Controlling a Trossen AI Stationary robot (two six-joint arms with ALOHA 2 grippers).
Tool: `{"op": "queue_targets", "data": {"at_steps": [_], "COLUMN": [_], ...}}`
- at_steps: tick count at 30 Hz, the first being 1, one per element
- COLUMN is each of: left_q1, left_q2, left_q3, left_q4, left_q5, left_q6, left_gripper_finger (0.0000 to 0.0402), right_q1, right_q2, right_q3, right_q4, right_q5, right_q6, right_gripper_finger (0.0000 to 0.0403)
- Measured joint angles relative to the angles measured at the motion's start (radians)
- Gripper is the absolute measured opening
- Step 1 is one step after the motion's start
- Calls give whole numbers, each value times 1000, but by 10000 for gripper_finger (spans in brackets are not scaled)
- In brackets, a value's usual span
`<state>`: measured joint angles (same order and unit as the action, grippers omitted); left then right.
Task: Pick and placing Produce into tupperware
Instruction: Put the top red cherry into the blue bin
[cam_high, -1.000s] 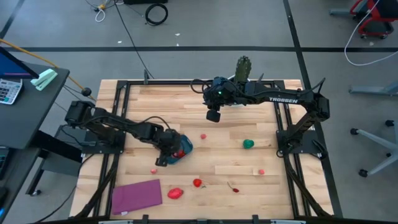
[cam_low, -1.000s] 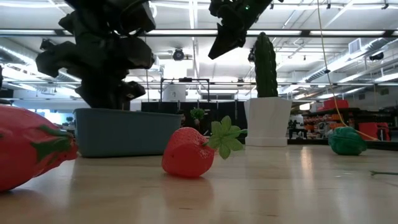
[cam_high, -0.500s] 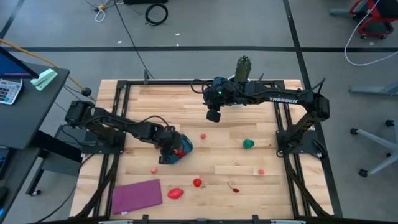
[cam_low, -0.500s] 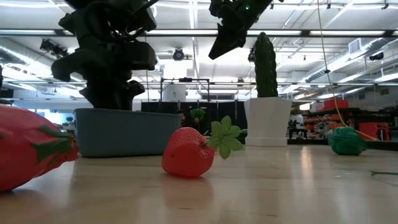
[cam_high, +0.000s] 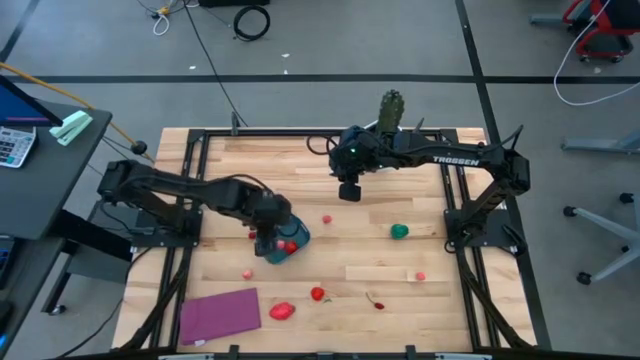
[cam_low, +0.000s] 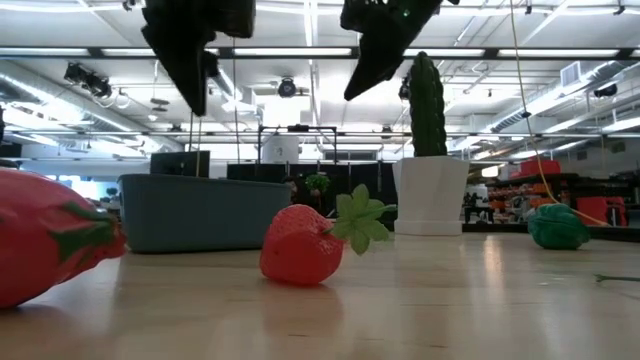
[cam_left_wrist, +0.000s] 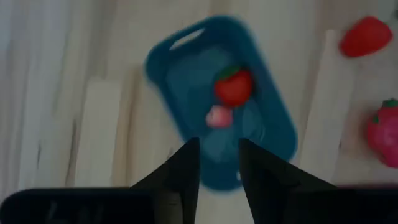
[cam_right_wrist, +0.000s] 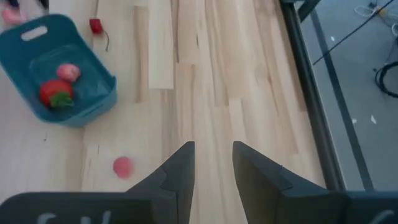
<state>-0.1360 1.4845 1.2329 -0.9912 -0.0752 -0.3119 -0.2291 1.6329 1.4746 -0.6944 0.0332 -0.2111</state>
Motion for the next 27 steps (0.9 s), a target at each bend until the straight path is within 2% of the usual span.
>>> {"op": "queue_targets", "data": {"at_steps": [5,8,11,18,21,27], "left_q1": [4,-14,-33,-34,-32,-29], "left_q2": [1,1,2,3,3,3], "left_q3": [3,-68,-161,-386,-431,-472], "left_q4": [-246,-294,-224,93,164,192], "left_q5": [-3,-4,-7,0,0,-10], "left_q6": [-311,-363,-363,-389,-384,-383], "left_gripper_finger": [121,130,136,148,152,161], "right_q1": [0,0,0,0,0,0], "right_q2": [0,0,0,0,0,0], "right_q3": [0,-13,-28,-82,-98,-104], "right_q4": [-85,-88,-88,-85,-85,-77], "right_q5": [-1,-1,-1,0,0,0], "right_q6": [-2,-2,-3,-28,-29,-29], "right_gripper_finger": [116,116,116,116,116,116]}}
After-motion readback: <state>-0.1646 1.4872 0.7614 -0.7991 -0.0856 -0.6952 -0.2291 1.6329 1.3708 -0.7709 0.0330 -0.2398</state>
